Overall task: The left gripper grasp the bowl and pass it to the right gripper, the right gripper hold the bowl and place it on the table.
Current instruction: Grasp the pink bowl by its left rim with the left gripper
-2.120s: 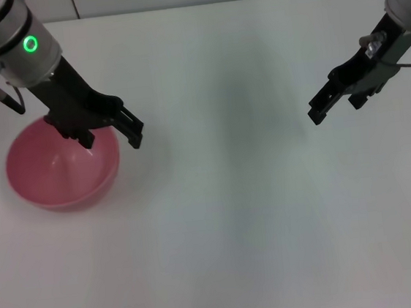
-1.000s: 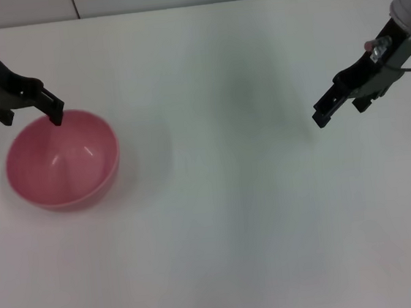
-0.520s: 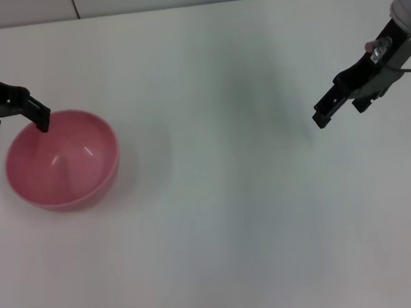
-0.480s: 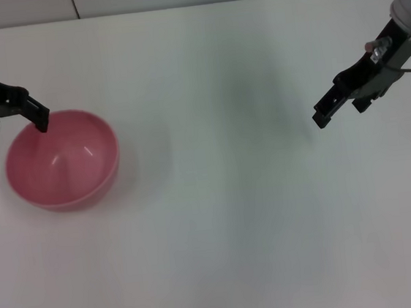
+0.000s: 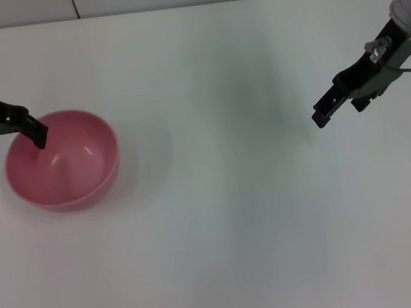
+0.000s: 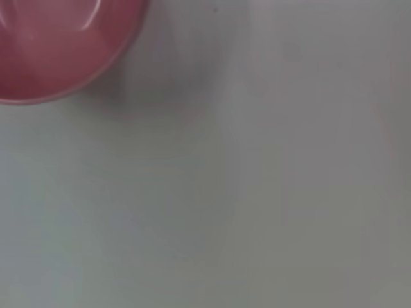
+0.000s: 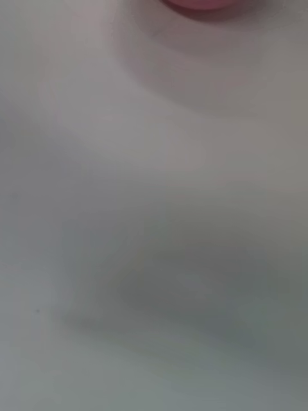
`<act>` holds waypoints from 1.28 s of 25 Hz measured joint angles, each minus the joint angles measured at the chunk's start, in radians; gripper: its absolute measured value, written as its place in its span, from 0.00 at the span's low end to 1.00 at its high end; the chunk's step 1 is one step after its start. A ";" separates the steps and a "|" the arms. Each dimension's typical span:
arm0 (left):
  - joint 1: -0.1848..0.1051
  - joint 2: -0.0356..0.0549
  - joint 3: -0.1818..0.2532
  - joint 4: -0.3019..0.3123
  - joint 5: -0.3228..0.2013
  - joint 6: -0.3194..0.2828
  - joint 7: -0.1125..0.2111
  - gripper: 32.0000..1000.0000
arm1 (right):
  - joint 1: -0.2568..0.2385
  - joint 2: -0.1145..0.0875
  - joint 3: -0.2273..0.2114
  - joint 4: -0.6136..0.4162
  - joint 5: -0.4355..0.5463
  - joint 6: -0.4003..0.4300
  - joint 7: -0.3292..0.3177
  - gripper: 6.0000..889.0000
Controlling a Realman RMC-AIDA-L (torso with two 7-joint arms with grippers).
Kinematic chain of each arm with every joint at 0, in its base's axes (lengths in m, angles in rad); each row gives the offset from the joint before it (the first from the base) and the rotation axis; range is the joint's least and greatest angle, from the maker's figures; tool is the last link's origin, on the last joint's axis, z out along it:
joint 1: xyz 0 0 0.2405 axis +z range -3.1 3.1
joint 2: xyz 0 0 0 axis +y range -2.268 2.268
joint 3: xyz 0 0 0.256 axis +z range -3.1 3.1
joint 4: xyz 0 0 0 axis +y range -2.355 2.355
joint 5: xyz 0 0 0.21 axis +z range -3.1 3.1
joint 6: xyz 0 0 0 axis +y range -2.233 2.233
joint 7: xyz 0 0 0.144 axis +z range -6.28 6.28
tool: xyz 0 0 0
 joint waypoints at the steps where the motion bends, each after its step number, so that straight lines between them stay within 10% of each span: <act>1: 0.001 -0.0018 0.000 -0.005 0.002 0.008 0.001 0.87 | 0.000 0.000 0.000 0.000 0.000 -0.001 -0.001 0.99; 21: 0.015 -0.0327 0.002 -0.096 0.014 0.121 0.041 0.87 | -0.013 0.000 0.001 0.000 0.008 -0.009 -0.012 0.99; 32: 0.018 -0.0349 0.002 -0.121 0.011 0.142 0.052 0.87 | -0.015 0.000 0.001 0.000 0.008 -0.009 -0.014 0.99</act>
